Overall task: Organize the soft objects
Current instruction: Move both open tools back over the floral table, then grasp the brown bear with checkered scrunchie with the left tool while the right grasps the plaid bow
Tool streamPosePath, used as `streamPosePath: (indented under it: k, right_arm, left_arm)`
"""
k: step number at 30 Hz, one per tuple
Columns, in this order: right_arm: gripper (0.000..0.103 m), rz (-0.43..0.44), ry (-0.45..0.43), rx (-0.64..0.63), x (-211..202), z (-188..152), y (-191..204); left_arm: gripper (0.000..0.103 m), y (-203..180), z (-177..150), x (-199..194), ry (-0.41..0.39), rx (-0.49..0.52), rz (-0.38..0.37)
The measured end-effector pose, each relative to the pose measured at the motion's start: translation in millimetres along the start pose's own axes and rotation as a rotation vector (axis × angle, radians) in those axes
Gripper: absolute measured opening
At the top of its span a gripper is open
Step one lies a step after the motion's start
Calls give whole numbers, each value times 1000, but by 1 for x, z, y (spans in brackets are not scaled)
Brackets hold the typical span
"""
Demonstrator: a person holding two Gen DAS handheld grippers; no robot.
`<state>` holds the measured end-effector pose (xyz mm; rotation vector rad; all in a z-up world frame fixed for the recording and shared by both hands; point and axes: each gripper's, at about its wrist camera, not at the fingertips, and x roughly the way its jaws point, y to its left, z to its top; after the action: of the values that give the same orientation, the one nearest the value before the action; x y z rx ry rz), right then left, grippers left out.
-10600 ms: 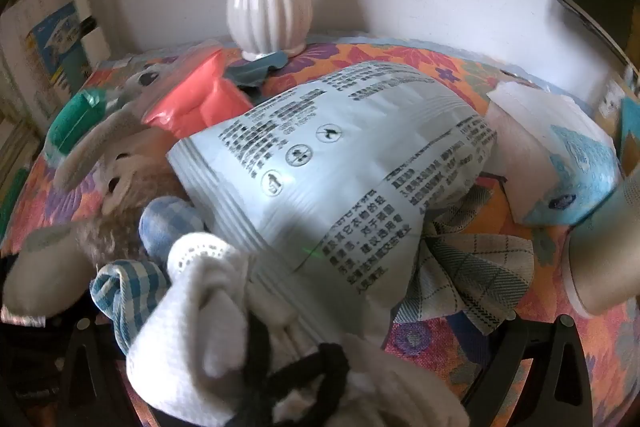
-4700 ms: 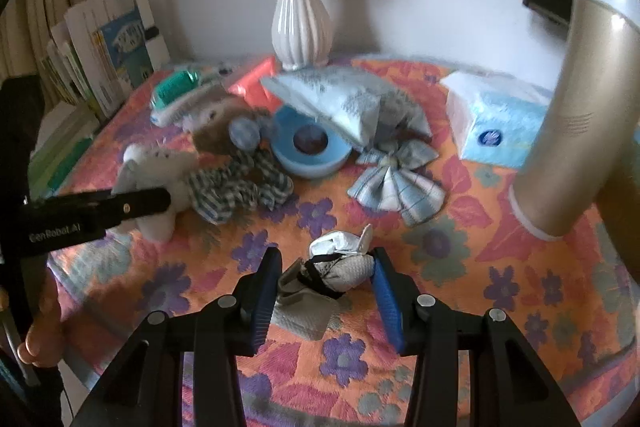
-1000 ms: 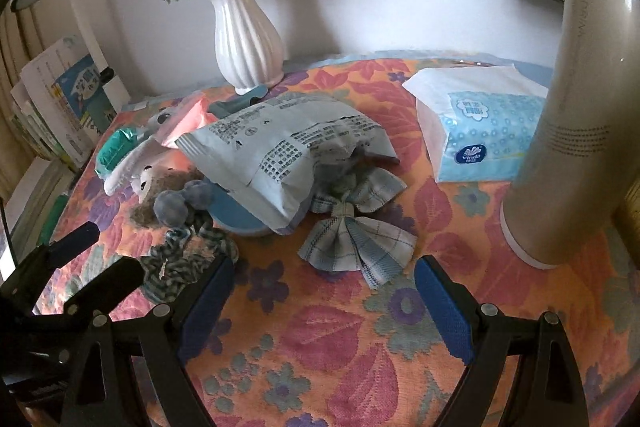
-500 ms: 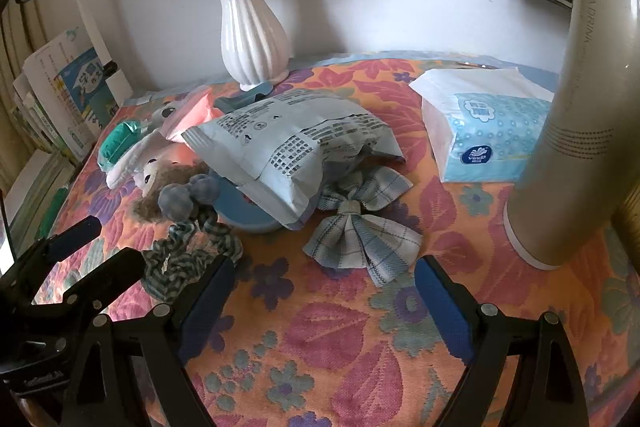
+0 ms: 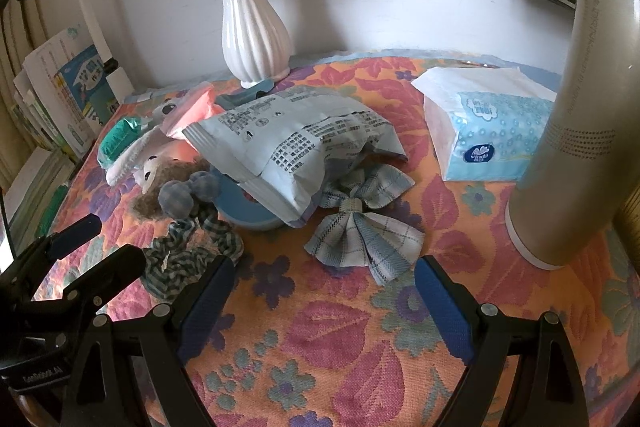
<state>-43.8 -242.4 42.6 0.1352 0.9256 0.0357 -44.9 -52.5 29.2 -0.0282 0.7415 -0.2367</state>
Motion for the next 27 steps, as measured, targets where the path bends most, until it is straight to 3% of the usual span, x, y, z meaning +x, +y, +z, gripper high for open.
streamPosePath:
  k: [5, 11, 15, 18, 24, 27]
  right_arm:
    - [91, 8, 25, 1, 4, 1, -2]
    - [91, 19, -80, 5, -16, -3, -4]
    - [91, 4, -72, -1, -17, -4, -1]
    - [91, -20, -41, 11, -11, -2, -3]
    - [91, -15, -19, 68, -8, 1, -16]
    - [91, -12, 5, 109, -4, 5, -25]
  left_arm:
    - [90, 11, 1, -1, -1, -55, -22]
    - [90, 35, 1, -6, -25, -160, -147]
    - [90, 47, 1, 1, 16, -225, -203]
    - [90, 44, 1, -2, -1, -215, -213]
    - [90, 25, 4, 0, 37, -135, -157]
    - [90, 18, 10, 5, 96, -147, -215]
